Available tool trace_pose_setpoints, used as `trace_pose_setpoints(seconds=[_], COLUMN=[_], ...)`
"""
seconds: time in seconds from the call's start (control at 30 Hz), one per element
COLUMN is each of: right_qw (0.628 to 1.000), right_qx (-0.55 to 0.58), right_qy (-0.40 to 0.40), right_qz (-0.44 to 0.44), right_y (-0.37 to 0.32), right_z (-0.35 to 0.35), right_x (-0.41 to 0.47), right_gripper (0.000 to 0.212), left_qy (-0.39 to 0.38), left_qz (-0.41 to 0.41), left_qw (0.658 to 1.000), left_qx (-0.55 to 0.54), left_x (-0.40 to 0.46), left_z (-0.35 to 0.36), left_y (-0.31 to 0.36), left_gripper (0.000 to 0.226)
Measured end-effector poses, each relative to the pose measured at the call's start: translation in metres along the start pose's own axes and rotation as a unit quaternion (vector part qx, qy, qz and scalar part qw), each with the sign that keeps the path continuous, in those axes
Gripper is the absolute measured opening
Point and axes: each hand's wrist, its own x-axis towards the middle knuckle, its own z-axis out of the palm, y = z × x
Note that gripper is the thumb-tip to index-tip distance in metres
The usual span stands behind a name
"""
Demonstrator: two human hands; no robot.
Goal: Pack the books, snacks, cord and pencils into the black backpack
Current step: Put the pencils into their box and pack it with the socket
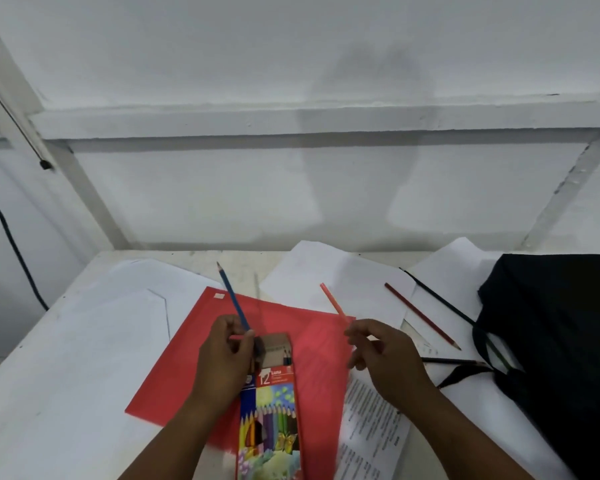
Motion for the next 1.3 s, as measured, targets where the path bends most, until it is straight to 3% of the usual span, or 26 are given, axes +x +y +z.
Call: trace_pose_setpoints(seconds=[0.17,0.33,0.5,0.6,0.8,0.9,0.97,1.13,1.2,1.3], right_qw=[0.993,0.998,0.996,0.998,0.990,0.984,0.977,0.955,0.958,0.954], right_qx=[0.114,0.057,-0.014,-0.030,-0.141,-0.176,-0.211,-0.285,-0.268,-0.258], right_qy=[-0.014,0.016,0.060,0.051,0.023,0.004,-0.023,-0.056,-0.063,-0.097], right_qz=[0.032,-0.032,-0.057,-0.019,-0.014,0.000,-0.008,-0.061,-0.080,-0.114], right_y=[-0.017,-0.023,-0.029,-0.026,-0.008,-0.004,-0.001,0.015,0.021,0.029], right_z=[0.030,0.053,0.071,0.082,0.104,0.109,0.113,0.119,0.119,0.116], right_x=[0.011,0.024,0.042,0.056,0.076,0.081,0.083,0.083,0.078,0.068], right_gripper=[0.030,0.026,0.012,0.006,0.011,0.024,0.020,0.025,0.030,0.060], left_qy=[-0.055,-0.078,-0.087,-0.074,-0.056,-0.061,-0.092,-0.089,-0.082,-0.068], left_qz=[0.000,0.062,0.124,0.173,0.165,0.179,0.183,0.203,0.197,0.200], left_qw=[0.997,0.995,0.987,0.980,0.984,0.982,0.978,0.974,0.976,0.973], left_qx=[-0.046,0.010,0.043,0.058,0.043,0.031,0.028,0.039,0.049,0.089], left_x=[0.012,0.023,0.023,0.026,0.027,0.026,0.026,0.024,0.024,0.023], left_z=[-0.006,0.000,0.004,0.007,0.009,0.008,0.007,0.009,0.009,0.010], left_y=[-0.019,-0.038,-0.054,-0.060,-0.065,-0.067,-0.065,-0.062,-0.064,-0.065], left_gripper=[0.057,0.074,0.058,0.041,0.007,0.030,0.039,0.011,0.014,0.026])
